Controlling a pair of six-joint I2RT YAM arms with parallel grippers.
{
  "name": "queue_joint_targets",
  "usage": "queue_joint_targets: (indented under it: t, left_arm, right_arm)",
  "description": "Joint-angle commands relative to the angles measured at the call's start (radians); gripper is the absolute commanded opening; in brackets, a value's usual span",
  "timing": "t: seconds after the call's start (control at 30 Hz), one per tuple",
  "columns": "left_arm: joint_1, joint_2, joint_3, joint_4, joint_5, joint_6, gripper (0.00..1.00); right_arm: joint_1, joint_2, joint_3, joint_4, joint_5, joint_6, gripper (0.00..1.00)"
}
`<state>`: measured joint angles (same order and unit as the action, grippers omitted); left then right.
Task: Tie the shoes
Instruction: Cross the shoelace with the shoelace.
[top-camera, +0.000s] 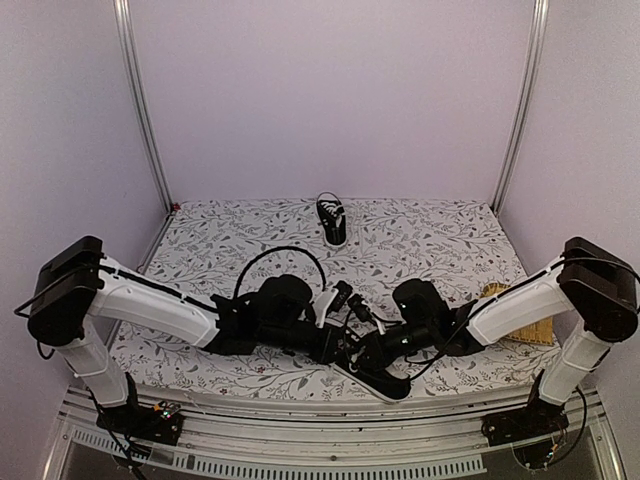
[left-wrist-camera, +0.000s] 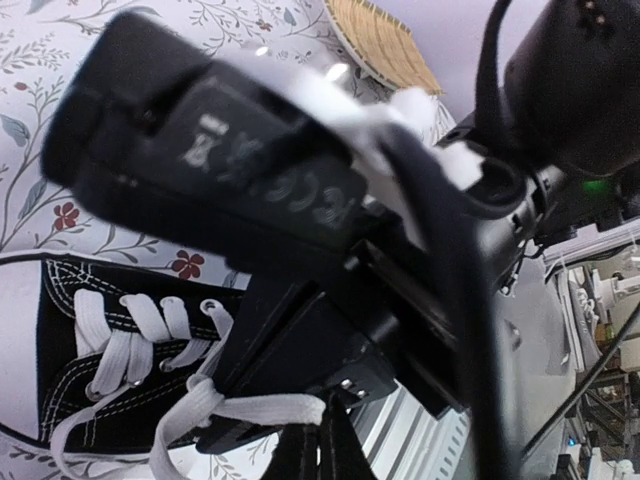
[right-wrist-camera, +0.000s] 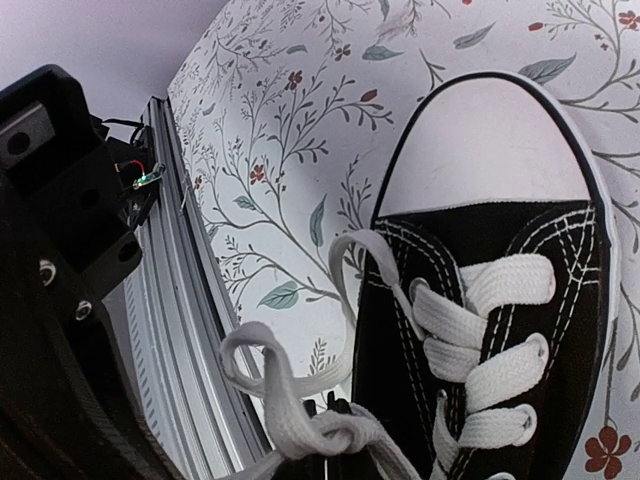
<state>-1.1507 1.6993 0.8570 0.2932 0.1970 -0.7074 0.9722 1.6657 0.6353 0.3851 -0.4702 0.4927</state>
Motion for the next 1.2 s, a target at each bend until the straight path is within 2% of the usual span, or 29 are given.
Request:
queue_joint_targets:
  t: [0.0, 0.33, 0.53, 0.7, 0.9, 1.03, 1.17]
  left_arm:
    - [0.008, 0.036, 0.039, 0.044, -0.015, 0.009, 0.0]
    - [0.05, 0.096, 0.003, 0.125, -0.002, -0.02, 0.01]
    - [0.052, 0.076, -0.049, 0.149, 0.004, -0.023, 0.17]
    - [0.051, 0.014, -0.119, 0.179, 0.007, -0.015, 0.35]
    - [0.05, -0.032, -0.183, 0.207, 0.024, 0.015, 0.45]
    - [0.042, -0.029, -0.201, 0.213, 0.035, 0.049, 0.46]
    - [0.023, -0.022, -0.218, 0.251, 0.046, 0.085, 0.4]
  right_arm:
    - [-0.014, 0.036, 0.012, 0.105, -0.167, -0.024, 0.02]
    - [-0.06, 0.122, 0.005, 0.217, -0.432, 0.024, 0.02]
    - [-0.072, 0.159, 0.003, 0.269, -0.499, 0.051, 0.02]
    - [-0.083, 0.164, -0.003, 0.295, -0.518, 0.065, 0.02]
    - [-0.092, 0.166, -0.005, 0.308, -0.538, 0.074, 0.02]
    - [-0.097, 0.17, -0.007, 0.322, -0.548, 0.085, 0.02]
    - [-0.104, 0.172, -0.01, 0.333, -0.549, 0.1, 0.02]
